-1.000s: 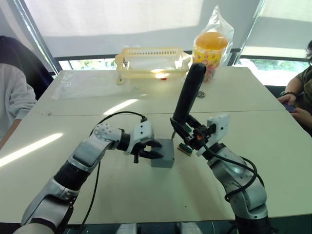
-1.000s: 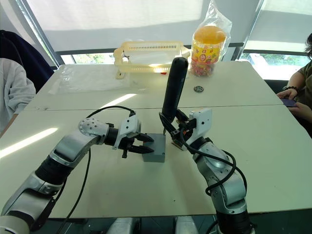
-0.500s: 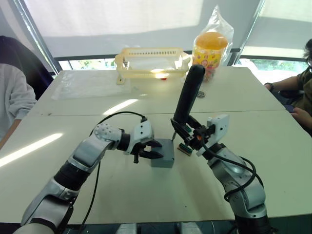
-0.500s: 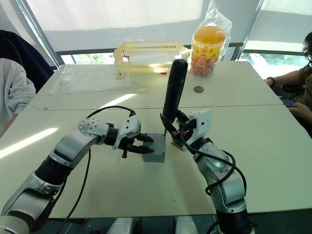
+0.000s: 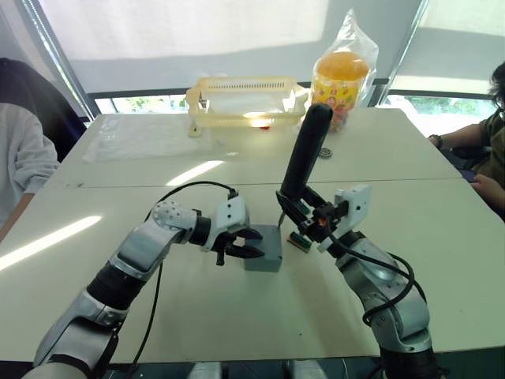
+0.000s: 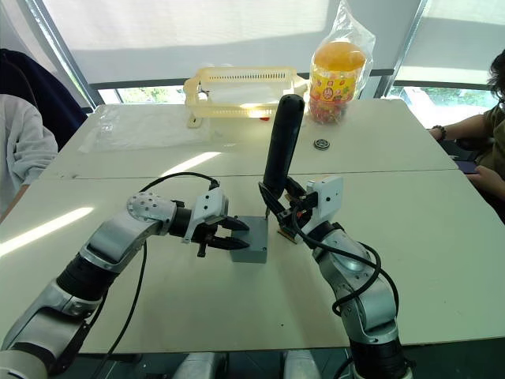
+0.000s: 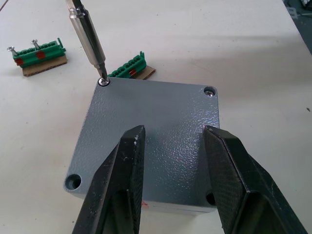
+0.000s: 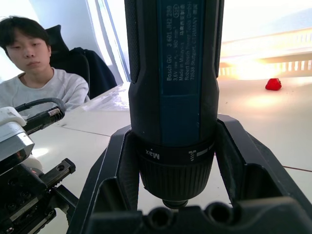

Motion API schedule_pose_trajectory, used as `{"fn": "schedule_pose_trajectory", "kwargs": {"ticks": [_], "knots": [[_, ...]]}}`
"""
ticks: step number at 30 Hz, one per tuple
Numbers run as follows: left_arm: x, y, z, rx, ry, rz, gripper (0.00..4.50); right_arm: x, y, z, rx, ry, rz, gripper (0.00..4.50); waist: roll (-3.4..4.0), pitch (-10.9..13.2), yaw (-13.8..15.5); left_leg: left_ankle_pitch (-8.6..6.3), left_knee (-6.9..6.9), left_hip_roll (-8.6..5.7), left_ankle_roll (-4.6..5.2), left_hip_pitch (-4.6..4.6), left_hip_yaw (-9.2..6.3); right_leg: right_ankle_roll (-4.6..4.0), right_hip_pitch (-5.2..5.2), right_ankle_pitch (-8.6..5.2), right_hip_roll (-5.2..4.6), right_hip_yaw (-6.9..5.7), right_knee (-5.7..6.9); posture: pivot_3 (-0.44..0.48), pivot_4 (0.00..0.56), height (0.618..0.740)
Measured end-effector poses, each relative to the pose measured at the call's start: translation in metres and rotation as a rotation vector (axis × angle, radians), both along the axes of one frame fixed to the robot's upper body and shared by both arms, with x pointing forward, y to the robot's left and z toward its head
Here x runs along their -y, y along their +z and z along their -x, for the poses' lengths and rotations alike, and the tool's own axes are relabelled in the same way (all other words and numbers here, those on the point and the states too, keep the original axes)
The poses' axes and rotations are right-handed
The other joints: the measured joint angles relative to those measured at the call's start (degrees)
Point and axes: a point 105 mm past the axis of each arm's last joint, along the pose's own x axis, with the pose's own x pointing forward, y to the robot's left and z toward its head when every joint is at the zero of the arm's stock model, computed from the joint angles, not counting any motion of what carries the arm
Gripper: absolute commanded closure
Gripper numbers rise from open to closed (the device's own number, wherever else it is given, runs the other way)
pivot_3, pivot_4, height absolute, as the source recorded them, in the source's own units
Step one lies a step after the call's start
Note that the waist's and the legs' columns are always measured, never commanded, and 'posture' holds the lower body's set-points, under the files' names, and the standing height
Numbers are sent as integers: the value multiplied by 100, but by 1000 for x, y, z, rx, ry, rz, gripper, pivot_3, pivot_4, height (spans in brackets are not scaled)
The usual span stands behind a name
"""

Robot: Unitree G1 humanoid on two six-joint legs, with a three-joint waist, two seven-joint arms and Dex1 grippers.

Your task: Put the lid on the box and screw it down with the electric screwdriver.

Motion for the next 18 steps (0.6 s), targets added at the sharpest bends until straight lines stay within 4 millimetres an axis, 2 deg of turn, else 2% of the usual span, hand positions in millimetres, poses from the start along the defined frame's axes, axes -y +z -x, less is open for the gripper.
{"fn": "schedule_pose_trajectory", "kwargs": {"ticks": [18], "knots": [[0, 0, 0, 0, 1, 0, 2627, -3, -2, 0, 6, 2, 12, 2709, 0, -1, -1, 0, 0, 0, 0, 0, 0, 0, 0, 0, 0, 0, 0, 0, 150, 740]]}}
